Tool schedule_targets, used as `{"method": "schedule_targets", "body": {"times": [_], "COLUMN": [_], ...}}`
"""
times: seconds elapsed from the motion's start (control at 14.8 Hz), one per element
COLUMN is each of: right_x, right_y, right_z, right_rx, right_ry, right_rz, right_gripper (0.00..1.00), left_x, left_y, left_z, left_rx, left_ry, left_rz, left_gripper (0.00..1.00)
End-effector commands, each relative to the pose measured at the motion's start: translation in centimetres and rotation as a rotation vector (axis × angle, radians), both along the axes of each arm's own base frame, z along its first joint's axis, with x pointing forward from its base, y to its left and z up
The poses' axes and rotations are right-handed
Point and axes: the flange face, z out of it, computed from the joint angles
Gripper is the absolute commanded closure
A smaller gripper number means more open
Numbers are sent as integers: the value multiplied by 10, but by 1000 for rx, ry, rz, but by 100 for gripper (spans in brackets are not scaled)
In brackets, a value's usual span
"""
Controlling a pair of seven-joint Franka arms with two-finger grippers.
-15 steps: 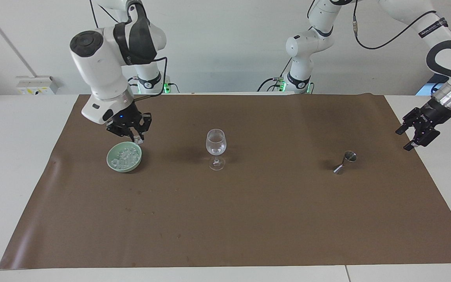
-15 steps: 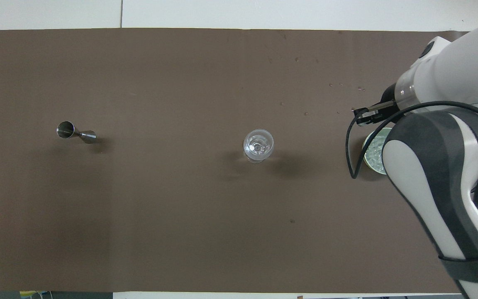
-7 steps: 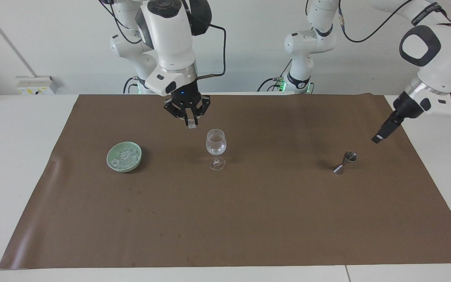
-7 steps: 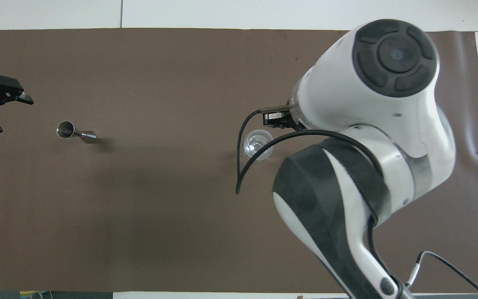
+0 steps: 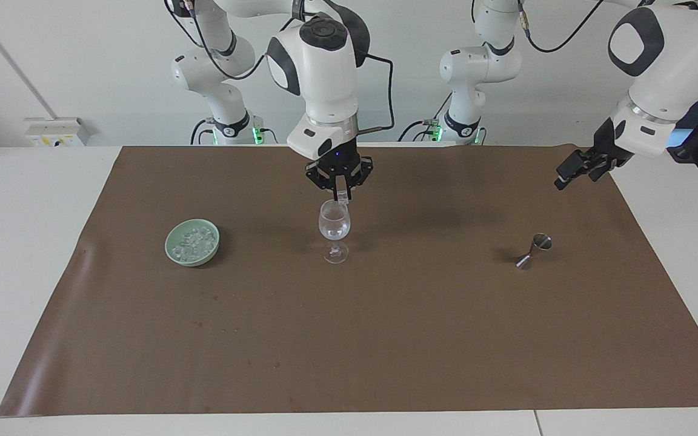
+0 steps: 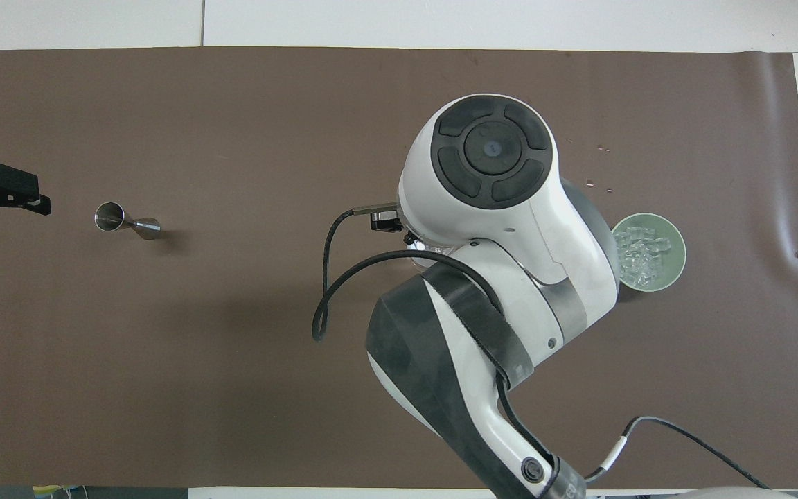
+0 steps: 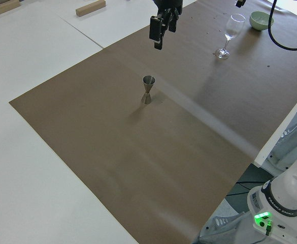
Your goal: Pour wine and add ice with both arms
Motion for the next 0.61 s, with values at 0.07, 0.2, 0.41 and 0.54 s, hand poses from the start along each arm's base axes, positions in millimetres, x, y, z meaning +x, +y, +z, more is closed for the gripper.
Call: {"method": "schedule_targets", "body": {"times": [0.07,0.2,0.41,0.54], "right_x": [-3,-9,-16,-17], "right_y": [-12,-16,-18,-19], "right_z": [-14,-22,-30,-32], "right_rx": [-1,-8,-19,-15], "right_ry": [-2,10,27,35], "right_rz": [-28,-28,-25,-29], "right_gripper": [86,85,83,83], "left_x": [8,-3,-22,-32], "left_y": [-11,-23,-24,-27], "left_z": [20,33,33,29], "left_rx": [17,11,8,9], "left_ry": [47,38,92,107], "left_rz": [-79,-102,-135,-161], "left_gripper": [0,0,0,0]}}
